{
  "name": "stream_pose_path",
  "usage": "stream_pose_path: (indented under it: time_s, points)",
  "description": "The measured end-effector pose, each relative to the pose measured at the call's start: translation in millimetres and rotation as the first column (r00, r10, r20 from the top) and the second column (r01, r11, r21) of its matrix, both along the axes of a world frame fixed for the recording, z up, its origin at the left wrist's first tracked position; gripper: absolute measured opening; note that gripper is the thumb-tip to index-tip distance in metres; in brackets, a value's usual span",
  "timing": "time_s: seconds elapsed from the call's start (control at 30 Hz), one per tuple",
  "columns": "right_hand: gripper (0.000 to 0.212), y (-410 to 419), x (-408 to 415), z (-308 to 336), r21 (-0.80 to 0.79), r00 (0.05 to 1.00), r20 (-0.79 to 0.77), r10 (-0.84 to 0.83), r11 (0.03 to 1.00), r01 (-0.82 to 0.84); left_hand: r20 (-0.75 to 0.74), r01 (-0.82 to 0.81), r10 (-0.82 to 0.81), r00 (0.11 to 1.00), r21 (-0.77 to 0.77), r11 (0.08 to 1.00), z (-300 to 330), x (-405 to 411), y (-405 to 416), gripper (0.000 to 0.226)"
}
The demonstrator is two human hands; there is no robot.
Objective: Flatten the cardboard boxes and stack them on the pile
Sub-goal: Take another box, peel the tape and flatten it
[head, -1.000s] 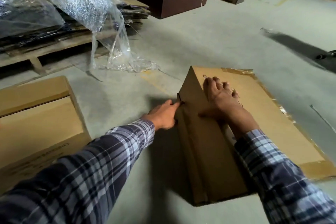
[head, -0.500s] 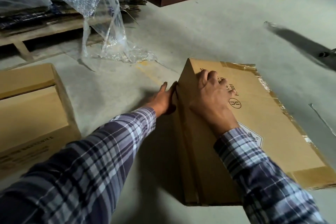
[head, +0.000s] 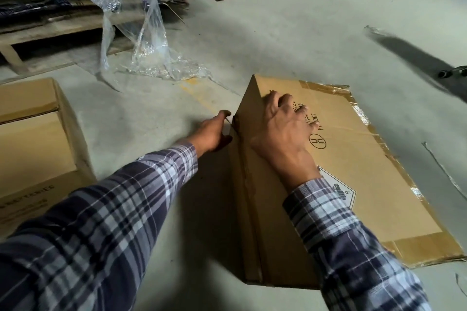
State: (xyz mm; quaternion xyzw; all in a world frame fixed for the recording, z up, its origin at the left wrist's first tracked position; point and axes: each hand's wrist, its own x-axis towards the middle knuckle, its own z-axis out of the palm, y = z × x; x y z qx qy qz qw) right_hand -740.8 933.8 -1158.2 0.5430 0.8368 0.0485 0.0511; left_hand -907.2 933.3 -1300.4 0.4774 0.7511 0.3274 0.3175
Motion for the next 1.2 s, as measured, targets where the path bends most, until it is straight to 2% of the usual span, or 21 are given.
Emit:
stream_pose_path:
  time_s: [0.03,0.07,0.1,0.13,0.2,0.27,0.3,0.4,0.5,0.67,0.83,1.0,1.1,1.2]
  points:
    - [0.104,0.0,0.0,-0.6,0.004,1.0,-0.001,-0.002,1.0,0.002,0.275,-0.086,0.08,0.958,0.013,0.996,3.2,5.2,8.2,0.035]
    - [0.104,-0.3,0.1,-0.6,0.004,1.0,0.001,-0.003,1.0,0.003,0.485,-0.179,0.158,0.86,-0.003,0.984,9.7,10.7,16.6,0.025]
    - [0.106,-0.8,0.4,-0.4,0.002,1.0,0.004,-0.002,1.0,0.002,0.558,-0.227,0.195,0.807,-0.013,0.974,7.5,11.8,26.1,0.022]
    - [0.107,-1.0,0.8,-0.3,0.003,1.0,0.006,-0.001,1.0,0.001,0.566,-0.236,0.197,0.8,-0.005,0.972,4.5,12.4,32.6,0.023]
    - [0.108,-1.1,1.8,-1.2,0.014,1.0,0.004,0.004,1.0,-0.004,0.494,-0.212,0.161,0.855,0.05,0.976,-3.1,10.3,35.7,0.031]
    - [0.108,-0.5,2.2,-2.1,0.021,1.0,-0.004,0.005,1.0,-0.005,0.291,-0.182,0.147,0.945,0.098,0.978,-14.0,2.7,35.6,0.043]
    - [0.109,-0.5,2.3,-2.3,0.021,1.0,-0.008,0.004,1.0,-0.004,0.23,-0.164,0.139,0.963,0.093,0.982,-17.4,0.0,34.5,0.047]
    - [0.113,-0.4,0.9,-2.8,0.027,1.0,-0.003,0.008,1.0,-0.007,0.22,-0.11,0.083,0.972,0.113,0.987,-17.3,-2.8,30.2,0.054]
    - [0.11,-1.4,-1.4,-3.3,0.033,1.0,0.004,0.01,0.999,-0.01,0.165,-0.044,0.036,0.986,0.045,0.998,-14.4,-10.3,28.1,0.076]
    - [0.101,-1.8,-3.0,-2.5,0.022,1.0,0.002,0.011,1.0,-0.011,0.191,-0.002,-0.002,0.982,0.017,1.0,-2.1,-16.6,17.9,0.085]
    - [0.107,-2.8,-2.4,-3.7,0.024,1.0,0.002,0.02,1.0,-0.02,0.254,-0.004,-0.008,0.967,0.047,0.999,-2.4,-18.2,20.2,0.091]
    - [0.105,-1.8,-4.2,-5.7,0.043,1.0,-0.009,0.018,0.999,-0.018,0.304,-0.073,0.052,0.951,0.06,0.996,-6.8,-16.8,25.0,0.084]
    - [0.107,-2.4,-5.0,-5.8,0.041,1.0,-0.008,0.012,0.999,-0.011,0.38,-0.117,0.077,0.922,0.082,0.99,-5.7,-20.6,23.4,0.067]
    - [0.107,-2.6,-5.2,-6.9,0.048,1.0,-0.011,0.012,0.999,-0.012,0.423,-0.104,0.054,0.904,0.096,0.99,-8.8,-25.3,20.4,0.076]
